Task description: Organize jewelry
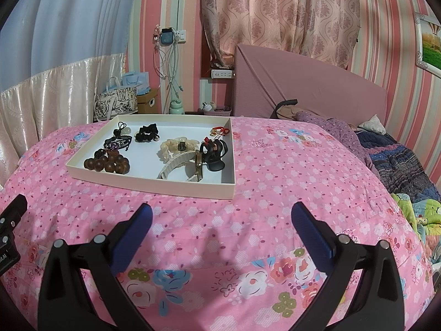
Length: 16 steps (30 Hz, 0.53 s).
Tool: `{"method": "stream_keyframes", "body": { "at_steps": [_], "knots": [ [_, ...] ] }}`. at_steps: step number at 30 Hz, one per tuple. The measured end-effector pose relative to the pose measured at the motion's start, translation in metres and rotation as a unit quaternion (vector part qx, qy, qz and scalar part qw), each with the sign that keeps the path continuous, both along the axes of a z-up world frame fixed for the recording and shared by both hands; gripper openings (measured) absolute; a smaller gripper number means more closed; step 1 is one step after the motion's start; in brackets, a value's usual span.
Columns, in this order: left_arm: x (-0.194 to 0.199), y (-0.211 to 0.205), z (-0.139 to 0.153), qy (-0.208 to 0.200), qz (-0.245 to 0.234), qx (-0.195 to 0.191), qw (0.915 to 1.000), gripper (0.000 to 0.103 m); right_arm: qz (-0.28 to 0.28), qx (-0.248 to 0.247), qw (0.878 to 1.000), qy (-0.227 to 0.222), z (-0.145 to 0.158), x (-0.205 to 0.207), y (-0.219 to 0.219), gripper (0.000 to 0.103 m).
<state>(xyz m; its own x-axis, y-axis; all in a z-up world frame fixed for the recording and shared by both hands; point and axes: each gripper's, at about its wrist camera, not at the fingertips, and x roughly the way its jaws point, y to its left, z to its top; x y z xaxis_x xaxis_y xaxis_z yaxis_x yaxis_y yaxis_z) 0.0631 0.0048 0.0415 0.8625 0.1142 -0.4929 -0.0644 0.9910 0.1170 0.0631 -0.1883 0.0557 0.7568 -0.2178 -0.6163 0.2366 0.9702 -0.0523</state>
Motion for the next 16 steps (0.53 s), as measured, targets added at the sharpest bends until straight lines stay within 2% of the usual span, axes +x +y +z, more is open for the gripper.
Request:
{"method": "stream_keyframes", "body": {
  "at_steps": [16],
  "knots": [
    [0.0027, 0.0039, -0.0023, 0.01, 0.002, -0.005, 0.9999, 0.1, 0.0, -0.001, 1.0, 0.0, -0.0002, 0.0001, -0.0002, 0.1]
  ]
}}
